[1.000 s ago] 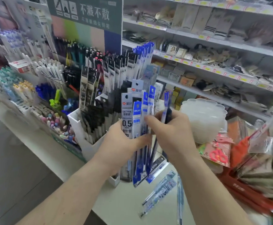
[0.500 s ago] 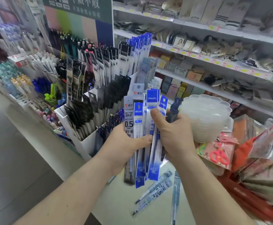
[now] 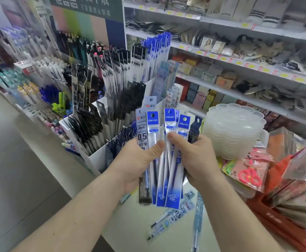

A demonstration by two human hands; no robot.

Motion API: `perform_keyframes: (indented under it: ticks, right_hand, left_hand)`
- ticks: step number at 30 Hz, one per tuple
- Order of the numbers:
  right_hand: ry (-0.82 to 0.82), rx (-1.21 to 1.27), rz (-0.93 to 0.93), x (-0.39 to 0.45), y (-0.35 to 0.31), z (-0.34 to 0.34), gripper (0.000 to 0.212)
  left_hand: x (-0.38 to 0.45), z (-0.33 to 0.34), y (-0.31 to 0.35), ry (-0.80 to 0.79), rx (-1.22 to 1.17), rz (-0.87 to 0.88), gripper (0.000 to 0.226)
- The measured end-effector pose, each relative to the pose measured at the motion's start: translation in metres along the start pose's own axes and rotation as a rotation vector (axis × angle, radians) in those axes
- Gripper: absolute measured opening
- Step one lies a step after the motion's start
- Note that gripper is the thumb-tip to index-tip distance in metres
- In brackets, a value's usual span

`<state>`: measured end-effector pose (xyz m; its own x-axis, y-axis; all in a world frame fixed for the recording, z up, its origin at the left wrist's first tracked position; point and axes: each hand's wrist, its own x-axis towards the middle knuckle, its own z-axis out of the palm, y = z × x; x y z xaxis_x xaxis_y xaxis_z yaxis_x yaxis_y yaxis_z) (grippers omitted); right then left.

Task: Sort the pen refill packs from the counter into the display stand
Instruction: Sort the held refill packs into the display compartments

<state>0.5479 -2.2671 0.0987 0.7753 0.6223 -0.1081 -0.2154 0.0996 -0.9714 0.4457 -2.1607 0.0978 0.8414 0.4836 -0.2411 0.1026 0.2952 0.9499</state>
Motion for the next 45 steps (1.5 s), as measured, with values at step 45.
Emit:
perform_keyframes:
  ticks: [45]
  right_hand:
    - [0.097, -0.306, -0.26, 0.007, 0.019, 0.02, 0.037]
  left_hand:
    - [0.005, -0.014, -0.001, 0.019, 0.061, 0.009, 0.038]
